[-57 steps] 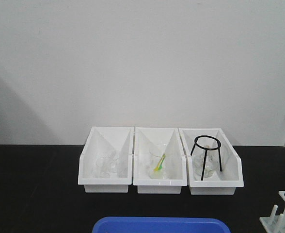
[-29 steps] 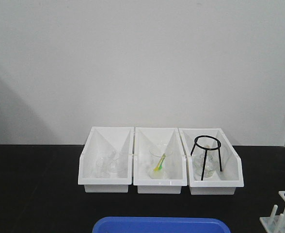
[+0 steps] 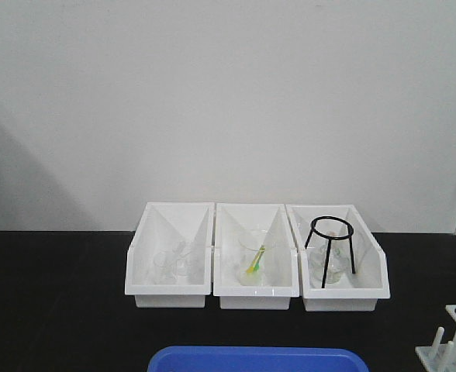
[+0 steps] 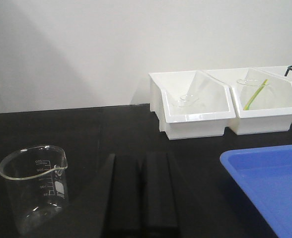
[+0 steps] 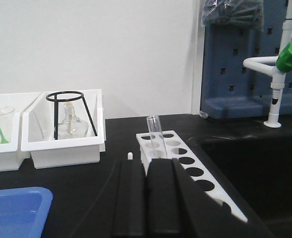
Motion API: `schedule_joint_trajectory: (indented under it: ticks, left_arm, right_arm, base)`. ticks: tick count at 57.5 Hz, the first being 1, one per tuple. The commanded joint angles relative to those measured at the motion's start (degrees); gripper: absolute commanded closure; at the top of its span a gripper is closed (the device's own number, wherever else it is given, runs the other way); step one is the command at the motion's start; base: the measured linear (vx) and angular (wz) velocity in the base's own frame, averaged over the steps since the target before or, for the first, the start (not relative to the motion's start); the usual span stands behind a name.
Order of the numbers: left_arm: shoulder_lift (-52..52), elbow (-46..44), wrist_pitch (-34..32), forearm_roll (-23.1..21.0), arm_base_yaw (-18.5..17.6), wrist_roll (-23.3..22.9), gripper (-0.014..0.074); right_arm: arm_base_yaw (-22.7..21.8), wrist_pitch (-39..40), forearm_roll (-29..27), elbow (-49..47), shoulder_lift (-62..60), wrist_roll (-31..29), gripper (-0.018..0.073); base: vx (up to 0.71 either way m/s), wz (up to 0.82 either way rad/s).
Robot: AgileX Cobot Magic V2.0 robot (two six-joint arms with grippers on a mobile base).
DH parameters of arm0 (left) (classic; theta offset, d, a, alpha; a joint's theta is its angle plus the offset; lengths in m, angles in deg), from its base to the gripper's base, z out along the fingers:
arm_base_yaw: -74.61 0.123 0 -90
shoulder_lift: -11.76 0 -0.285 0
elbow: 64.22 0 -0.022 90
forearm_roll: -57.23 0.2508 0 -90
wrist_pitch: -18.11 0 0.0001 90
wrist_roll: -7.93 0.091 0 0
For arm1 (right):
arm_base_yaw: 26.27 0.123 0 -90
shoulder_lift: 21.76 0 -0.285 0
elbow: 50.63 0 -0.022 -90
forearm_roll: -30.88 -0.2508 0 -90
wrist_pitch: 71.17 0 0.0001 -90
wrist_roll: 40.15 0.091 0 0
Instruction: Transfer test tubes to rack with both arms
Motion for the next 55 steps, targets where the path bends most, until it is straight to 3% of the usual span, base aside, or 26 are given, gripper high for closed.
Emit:
schedule_joint_trajectory:
  ticks: [1,55]
  left_arm:
    - [-1.1,1.5,-4.6,-0.1,0.0,-0.4,0.0614]
    - [-1.1,1.5,-4.6,-0.1,0.0,-0.4,0.0614]
  right_arm:
    - [0.1,0.4,0.1,0.6,-1.5,-0.7,0.0567]
    - [0.1,-0.1,-1.5,0.6,-1.3,-0.5,0.0567]
  base:
    - [0.00,0.00]
    - [0.00,0.00]
